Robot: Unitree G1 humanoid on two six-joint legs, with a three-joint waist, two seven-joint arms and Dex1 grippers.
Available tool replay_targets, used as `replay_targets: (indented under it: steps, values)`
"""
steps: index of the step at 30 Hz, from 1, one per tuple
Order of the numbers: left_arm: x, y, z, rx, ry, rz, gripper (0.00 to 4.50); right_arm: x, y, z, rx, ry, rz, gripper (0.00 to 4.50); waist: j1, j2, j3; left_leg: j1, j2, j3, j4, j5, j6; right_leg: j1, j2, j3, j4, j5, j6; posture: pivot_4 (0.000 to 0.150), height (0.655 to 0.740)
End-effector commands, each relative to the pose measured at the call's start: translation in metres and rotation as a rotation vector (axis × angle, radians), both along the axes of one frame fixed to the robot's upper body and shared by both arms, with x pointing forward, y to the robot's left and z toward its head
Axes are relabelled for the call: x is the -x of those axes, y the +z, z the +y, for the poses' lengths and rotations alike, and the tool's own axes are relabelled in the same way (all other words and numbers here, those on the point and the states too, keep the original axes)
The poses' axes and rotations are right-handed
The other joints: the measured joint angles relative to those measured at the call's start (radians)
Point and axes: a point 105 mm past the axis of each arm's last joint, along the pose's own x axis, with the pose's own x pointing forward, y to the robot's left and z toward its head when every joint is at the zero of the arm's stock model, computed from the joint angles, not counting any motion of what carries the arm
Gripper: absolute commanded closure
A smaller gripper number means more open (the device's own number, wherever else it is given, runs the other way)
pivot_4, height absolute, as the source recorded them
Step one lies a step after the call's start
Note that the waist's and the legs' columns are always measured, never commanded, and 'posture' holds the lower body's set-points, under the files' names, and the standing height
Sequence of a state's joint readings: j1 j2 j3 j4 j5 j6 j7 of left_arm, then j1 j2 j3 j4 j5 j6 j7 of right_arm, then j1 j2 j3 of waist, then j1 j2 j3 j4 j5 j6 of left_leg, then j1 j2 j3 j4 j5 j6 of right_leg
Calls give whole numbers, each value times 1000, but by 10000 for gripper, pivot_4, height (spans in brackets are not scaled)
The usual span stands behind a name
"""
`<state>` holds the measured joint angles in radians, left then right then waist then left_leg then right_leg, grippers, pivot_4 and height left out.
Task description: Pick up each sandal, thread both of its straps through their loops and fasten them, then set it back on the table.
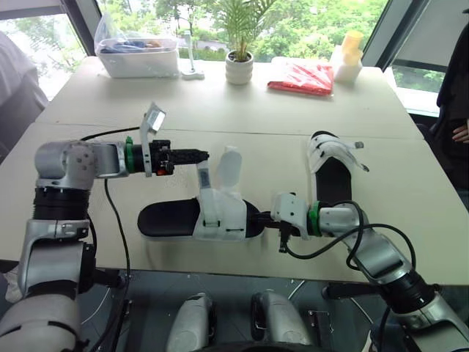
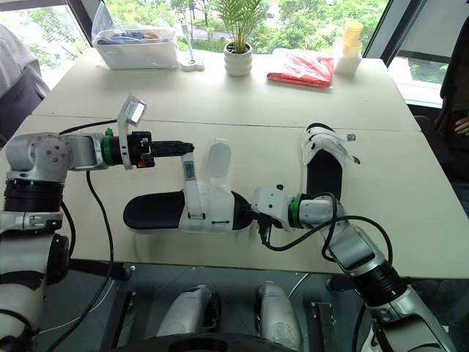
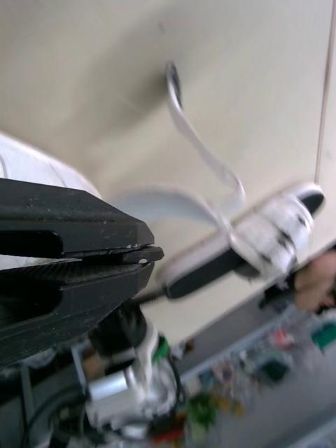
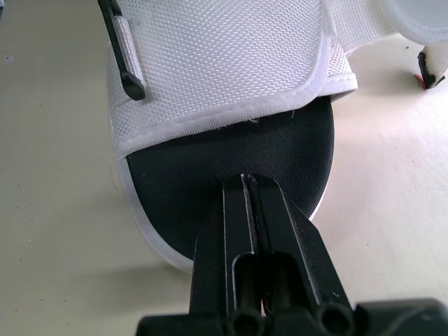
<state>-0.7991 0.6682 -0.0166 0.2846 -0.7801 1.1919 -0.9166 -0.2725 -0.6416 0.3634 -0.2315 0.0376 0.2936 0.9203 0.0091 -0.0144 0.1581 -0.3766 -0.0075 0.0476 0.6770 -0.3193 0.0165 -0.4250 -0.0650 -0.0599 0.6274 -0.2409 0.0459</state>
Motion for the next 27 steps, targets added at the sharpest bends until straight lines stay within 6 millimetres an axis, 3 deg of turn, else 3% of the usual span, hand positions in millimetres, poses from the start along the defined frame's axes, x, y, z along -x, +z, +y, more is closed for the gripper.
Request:
replay_targets:
  steps: [1,7,15,20,24,27]
  values:
    - [-1,-21,5,-71,5,-1,44471,17,-57,-24,161,-56,197,45000,0,0,0,0,0,0,0,0,0,0,0,0,0,0,0,1500,7241]
    - [3,-48,-9,-71,-27,30,44471,17,-57,-24,156,-59,197,45000,2,0,-1,1,0,0,0,0,0,-1,0,0,-1,0,0,1500,7241]
    - [-1,-34,-16,-19,-47,-15,44471,20,-58,-23,149,-64,201,45000,4,-2,-2,1,0,0,0,0,0,0,0,0,-1,0,0,1500,7241]
    - [4,16,-4,98,-105,-57,44471,21,-59,-24,153,-65,198,45000,3,-3,-1,-1,0,0,0,0,1,-1,0,0,-1,0,0,1500,7241]
    - [3,55,-10,212,-145,-92,44471,22,-61,-23,155,-59,201,45000,3,-3,-2,0,0,0,0,0,1,-1,0,0,-1,0,0,1500,7241]
    - [2,49,-21,176,-160,-95,44471,23,-62,-21,154,-55,202,45000,3,-2,-2,0,0,0,0,0,1,0,0,0,-1,0,0,1500,7241]
